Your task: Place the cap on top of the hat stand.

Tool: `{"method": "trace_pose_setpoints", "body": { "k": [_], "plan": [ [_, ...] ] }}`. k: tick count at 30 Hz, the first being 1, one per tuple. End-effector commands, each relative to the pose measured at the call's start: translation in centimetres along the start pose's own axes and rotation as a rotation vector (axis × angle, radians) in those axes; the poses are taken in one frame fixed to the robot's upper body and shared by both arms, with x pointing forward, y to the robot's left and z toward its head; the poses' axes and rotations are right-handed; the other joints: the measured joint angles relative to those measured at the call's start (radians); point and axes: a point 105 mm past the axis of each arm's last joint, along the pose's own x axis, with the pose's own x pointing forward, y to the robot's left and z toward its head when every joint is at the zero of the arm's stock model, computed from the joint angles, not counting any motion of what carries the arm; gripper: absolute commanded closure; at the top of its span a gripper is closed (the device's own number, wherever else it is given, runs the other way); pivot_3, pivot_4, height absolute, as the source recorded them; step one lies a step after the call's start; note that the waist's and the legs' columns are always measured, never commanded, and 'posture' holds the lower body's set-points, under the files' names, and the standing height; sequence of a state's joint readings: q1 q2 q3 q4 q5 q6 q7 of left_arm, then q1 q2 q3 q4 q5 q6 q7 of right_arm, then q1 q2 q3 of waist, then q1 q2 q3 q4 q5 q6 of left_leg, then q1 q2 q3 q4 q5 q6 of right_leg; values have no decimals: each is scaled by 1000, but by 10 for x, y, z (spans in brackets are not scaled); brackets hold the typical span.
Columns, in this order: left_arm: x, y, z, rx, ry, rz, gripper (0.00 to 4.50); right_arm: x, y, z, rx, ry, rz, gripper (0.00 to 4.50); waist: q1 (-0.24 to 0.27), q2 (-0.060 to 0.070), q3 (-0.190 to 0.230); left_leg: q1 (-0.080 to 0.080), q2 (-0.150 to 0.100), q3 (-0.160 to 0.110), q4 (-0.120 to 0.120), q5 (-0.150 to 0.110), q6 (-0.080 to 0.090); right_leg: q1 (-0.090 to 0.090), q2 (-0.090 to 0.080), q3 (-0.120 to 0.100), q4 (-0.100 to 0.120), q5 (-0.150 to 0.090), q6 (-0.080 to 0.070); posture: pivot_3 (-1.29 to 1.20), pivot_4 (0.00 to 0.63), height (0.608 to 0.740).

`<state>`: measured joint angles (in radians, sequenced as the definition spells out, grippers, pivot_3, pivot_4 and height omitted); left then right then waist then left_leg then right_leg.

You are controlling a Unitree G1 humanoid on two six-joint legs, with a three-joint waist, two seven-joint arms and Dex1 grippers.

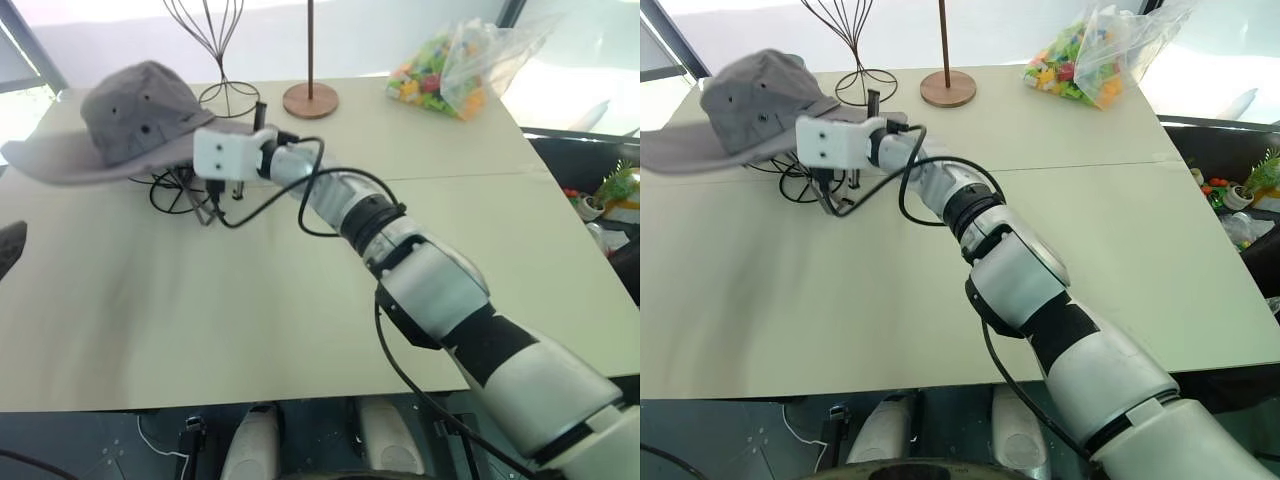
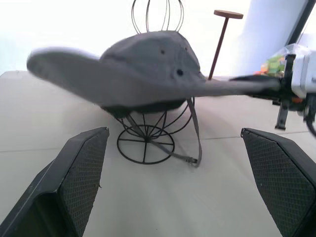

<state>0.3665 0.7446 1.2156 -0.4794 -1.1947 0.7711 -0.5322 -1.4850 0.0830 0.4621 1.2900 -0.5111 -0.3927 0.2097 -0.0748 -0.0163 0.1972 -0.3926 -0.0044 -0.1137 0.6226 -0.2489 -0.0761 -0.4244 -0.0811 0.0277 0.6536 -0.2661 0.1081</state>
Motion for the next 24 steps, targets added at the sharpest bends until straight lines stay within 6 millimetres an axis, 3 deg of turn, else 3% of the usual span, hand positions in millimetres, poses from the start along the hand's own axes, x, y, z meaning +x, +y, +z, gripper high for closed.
{"method": "trace_pose_setpoints", "body": {
  "k": [1,15,24],
  "plan": [
    [-13,5,12,19,-53,34,0,1,-4,17,-115,-76,-36,4474,-1,0,0,0,0,0,0,0,0,0,0,0,0,0,0,0,150,740],
    [-20,16,11,-1,-29,68,0,5,55,19,-189,-83,-6,4474,-5,-1,-1,1,0,-1,0,0,-1,0,0,0,1,0,-2,0,150,740],
    [-14,16,10,-3,-16,53,0,6,48,15,-371,-56,-70,4474,-4,-1,-1,1,0,-1,0,0,-1,0,1,0,1,0,-2,0,150,740]
  ]
}}
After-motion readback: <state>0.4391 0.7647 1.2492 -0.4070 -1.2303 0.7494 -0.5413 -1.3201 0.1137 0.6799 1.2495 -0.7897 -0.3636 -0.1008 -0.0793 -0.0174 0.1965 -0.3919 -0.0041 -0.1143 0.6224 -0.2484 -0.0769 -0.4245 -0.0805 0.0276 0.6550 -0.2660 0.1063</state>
